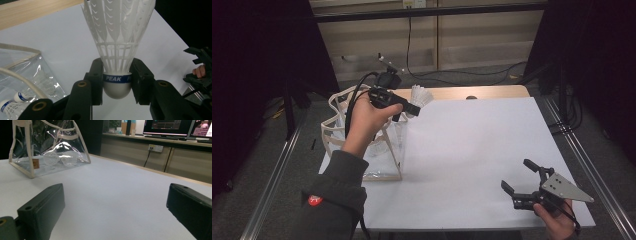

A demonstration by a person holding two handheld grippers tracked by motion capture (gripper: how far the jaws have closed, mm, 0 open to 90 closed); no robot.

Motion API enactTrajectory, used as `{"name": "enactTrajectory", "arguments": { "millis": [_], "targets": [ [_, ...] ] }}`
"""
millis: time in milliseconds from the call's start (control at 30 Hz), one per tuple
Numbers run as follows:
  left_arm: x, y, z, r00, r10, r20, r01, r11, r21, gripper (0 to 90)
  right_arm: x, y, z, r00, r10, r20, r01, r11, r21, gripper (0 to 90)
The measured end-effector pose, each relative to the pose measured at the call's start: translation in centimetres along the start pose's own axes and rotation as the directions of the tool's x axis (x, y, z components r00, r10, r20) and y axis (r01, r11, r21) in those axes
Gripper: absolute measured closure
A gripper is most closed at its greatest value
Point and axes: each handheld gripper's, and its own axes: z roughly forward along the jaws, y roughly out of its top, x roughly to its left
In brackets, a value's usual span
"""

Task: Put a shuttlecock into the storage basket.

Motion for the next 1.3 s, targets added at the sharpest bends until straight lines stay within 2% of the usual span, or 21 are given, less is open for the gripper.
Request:
{"name": "enactTrajectory", "arguments": {
  "millis": [600, 933, 1300],
  "targets": [
    [0.4, -0.1, -1.0, 0.9999, -0.010, -0.002, 0.010, 0.9999, -0.007, 65.5, 0.0, 0.0, 0.0, 1.0000, -0.003, -0.001, 0.003, 1.000, -0.001, 1.7],
    [0.5, -0.3, -1.3, 0.9998, -0.008, -0.020, 0.008, 1.0000, -0.003, 65.6, 0.0, 0.0, 0.0, 1.0000, -0.004, -0.003, 0.004, 1.000, -0.003, 1.7],
    [1.5, -0.5, -2.2, 0.9989, -0.037, -0.028, 0.036, 0.9990, -0.026, 65.5, 0.0, 0.0, 0.0, 1.0000, -0.004, -0.003, 0.004, 1.000, -0.004, 1.7]
  ]
}}
